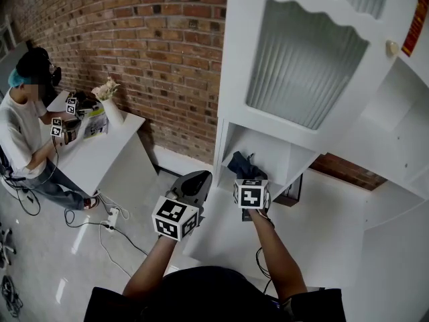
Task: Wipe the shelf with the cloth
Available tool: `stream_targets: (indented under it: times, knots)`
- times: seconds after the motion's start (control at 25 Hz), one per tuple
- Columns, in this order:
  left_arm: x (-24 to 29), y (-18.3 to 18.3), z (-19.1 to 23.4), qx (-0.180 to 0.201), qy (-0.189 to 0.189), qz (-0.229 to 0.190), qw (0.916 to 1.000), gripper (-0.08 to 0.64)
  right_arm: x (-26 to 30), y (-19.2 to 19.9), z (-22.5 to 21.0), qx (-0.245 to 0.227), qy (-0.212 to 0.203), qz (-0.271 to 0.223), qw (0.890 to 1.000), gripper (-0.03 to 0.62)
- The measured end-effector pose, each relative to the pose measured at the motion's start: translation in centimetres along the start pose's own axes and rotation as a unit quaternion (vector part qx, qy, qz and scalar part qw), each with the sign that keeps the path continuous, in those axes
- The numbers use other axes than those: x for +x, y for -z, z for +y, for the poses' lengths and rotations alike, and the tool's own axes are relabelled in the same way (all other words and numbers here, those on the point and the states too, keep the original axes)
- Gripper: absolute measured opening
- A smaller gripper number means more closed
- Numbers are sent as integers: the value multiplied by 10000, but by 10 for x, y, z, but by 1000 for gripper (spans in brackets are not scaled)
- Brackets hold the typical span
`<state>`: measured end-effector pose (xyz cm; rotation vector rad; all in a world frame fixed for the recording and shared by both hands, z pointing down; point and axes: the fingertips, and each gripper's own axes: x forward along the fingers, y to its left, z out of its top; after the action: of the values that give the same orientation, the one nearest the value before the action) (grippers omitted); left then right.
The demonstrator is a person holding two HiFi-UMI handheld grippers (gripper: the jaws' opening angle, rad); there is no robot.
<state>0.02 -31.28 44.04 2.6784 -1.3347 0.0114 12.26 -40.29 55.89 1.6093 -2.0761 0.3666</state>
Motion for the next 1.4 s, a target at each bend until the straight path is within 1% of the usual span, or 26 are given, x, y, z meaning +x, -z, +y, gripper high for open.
stream_targets:
  times: [0.24,0.76,1.08,1.4]
  knots:
    - [-9,-3,10,-5,-165,-62,9998,31,7,-5,16,-125,-140,4,9998,138]
    - [-26,-5,29,-103,-504,-151,9986,31,21,-15,46,-441,-301,118,9985,138]
    - [-33,-5,37,-119,-647,-176,9977,31,24,-17,49,-479,-372,165,9980,138]
    - [-32,-7,36,-138,-647,-208,9976,31,25,-20,47,-394,-485,253,9977,138]
